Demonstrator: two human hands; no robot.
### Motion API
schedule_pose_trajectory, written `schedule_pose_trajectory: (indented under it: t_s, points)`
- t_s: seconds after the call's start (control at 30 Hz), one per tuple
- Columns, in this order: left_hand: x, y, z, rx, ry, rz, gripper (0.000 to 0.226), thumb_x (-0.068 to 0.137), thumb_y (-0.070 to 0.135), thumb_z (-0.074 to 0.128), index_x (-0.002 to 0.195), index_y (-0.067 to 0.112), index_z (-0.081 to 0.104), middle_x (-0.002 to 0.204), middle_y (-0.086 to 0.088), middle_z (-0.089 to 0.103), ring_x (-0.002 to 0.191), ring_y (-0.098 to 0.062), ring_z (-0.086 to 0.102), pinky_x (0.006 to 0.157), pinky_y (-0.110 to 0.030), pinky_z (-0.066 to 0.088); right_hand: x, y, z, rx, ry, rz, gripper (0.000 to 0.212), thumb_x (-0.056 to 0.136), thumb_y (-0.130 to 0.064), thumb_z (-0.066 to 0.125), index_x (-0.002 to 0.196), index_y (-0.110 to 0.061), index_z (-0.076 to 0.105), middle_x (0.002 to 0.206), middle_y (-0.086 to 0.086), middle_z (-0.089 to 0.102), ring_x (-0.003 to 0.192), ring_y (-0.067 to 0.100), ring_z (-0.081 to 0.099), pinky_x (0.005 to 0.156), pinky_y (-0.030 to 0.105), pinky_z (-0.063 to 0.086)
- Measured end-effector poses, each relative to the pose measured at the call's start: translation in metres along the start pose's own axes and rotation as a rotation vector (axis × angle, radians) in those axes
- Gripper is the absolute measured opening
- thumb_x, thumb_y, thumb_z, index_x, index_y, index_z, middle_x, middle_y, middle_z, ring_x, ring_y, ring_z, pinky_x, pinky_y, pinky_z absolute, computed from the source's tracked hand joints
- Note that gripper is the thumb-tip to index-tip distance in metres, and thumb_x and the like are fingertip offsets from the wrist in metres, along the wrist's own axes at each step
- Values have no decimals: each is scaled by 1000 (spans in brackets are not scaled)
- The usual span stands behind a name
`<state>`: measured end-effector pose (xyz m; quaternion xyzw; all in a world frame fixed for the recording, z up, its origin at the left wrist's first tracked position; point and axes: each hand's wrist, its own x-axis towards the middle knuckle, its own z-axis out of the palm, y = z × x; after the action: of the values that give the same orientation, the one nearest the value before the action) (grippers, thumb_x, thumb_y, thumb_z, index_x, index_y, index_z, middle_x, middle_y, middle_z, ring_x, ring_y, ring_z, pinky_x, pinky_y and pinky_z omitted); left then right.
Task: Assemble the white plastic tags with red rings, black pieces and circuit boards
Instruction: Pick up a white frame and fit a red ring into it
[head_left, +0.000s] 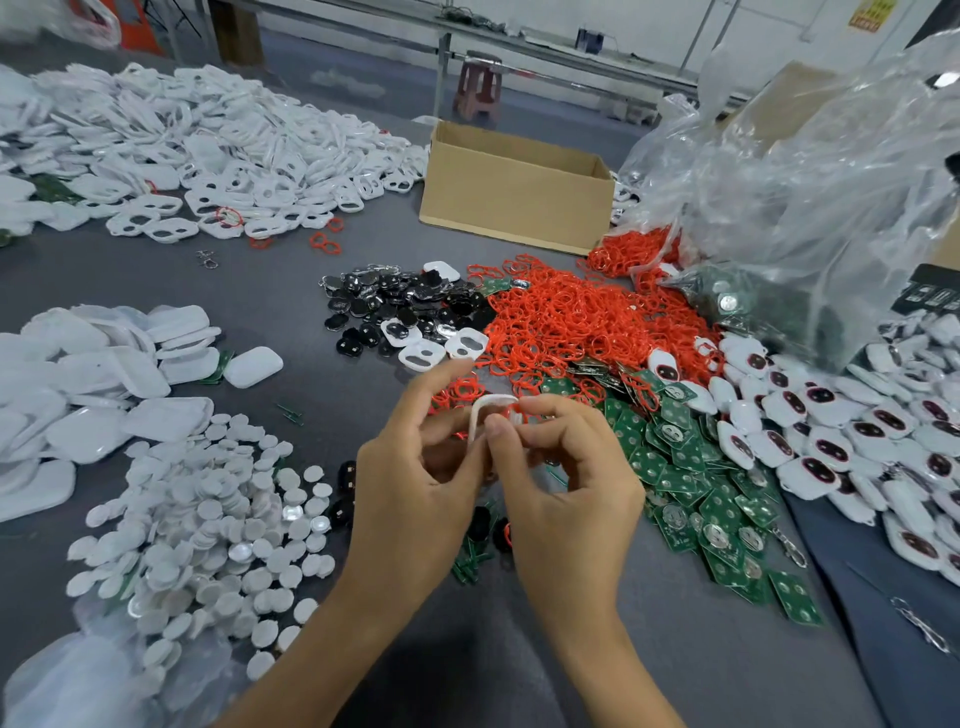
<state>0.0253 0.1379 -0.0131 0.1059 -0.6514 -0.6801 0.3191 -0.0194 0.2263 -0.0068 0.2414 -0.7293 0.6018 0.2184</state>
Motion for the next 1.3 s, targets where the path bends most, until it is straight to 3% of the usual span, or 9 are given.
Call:
schedule_pose_trajectory:
  t_s: [0.2, 0.33, 0.47, 0.63, 0.87, 0.97, 1.1, 1.2, 1.3]
  points:
    - [-1, -4, 1, 15, -109, 7, 26, 90, 6, 66, 112, 21, 69, 96, 7, 77, 91, -11, 73, 81, -25, 57, 3, 3, 0, -5, -5, 70, 10, 72, -11, 82, 71, -8, 72, 86, 0, 64, 79, 7, 61, 69, 16, 46]
    - [0, -4, 1, 4, -93, -15, 29, 84, 21, 68, 113, 22, 68, 99, 10, 76, 92, -7, 72, 80, -20, 56, 3, 4, 0, -38, -77, 67, 3, 78, -13, 76, 79, -10, 76, 92, 0, 64, 84, 2, 61, 75, 24, 50]
    - [2, -7, -1, 36, -112, -25, 33, 89, 0, 65, 117, 17, 68, 102, 8, 76, 93, -7, 72, 83, -23, 56, 4, 6, -1, -67, -110, 90, 3, 78, -9, 77, 79, -12, 77, 94, -2, 65, 84, 2, 62, 76, 29, 52]
    - [3, -7, 1, -3, -121, -29, 31, 90, 1, 64, 118, 14, 67, 102, 7, 76, 95, -7, 72, 82, -19, 55, 5, 6, -4, -66, -85, 75, 4, 77, -10, 79, 76, -10, 75, 94, -2, 65, 86, 10, 65, 75, 36, 54]
    - [3, -4, 1, -120, -172, -19, 34, 88, -7, 64, 112, 18, 66, 105, 4, 75, 99, -12, 71, 82, -19, 54, 4, 7, -4, -60, -78, 53, 2, 80, -9, 74, 79, -10, 73, 94, -3, 64, 87, 3, 62, 77, 16, 48]
    - [4, -3, -2, -246, -178, -71, 31, 81, 2, 66, 110, 14, 67, 106, -3, 75, 100, -16, 71, 81, -21, 54, 5, 7, -4, 11, -97, 68, 5, 83, -7, 71, 79, -11, 72, 92, -6, 67, 87, 4, 64, 77, 16, 48]
    - [11, -4, -8, -370, -175, -178, 22, 80, 14, 67, 99, 22, 72, 105, -9, 74, 94, -18, 68, 83, -27, 54, 7, 4, -7, 255, -168, 224, 6, 85, -6, 68, 79, -8, 69, 91, -3, 71, 82, 1, 65, 72, 10, 47]
    - [15, -6, -11, -461, -173, -225, 29, 77, 12, 70, 104, 23, 73, 109, -8, 73, 95, -15, 68, 80, -24, 54, 9, 0, -9, 453, -224, 315, 6, 83, -7, 64, 79, -6, 69, 80, -9, 71, 63, -6, 59, 58, 5, 42]
    - [17, -7, -14, -578, -177, -264, 37, 68, 6, 78, 103, 19, 77, 105, -4, 75, 94, -11, 69, 76, -20, 54, 10, -2, -10, 532, -245, 336, 6, 81, -10, 62, 77, -8, 67, 76, -11, 70, 60, -7, 58, 57, 5, 42]
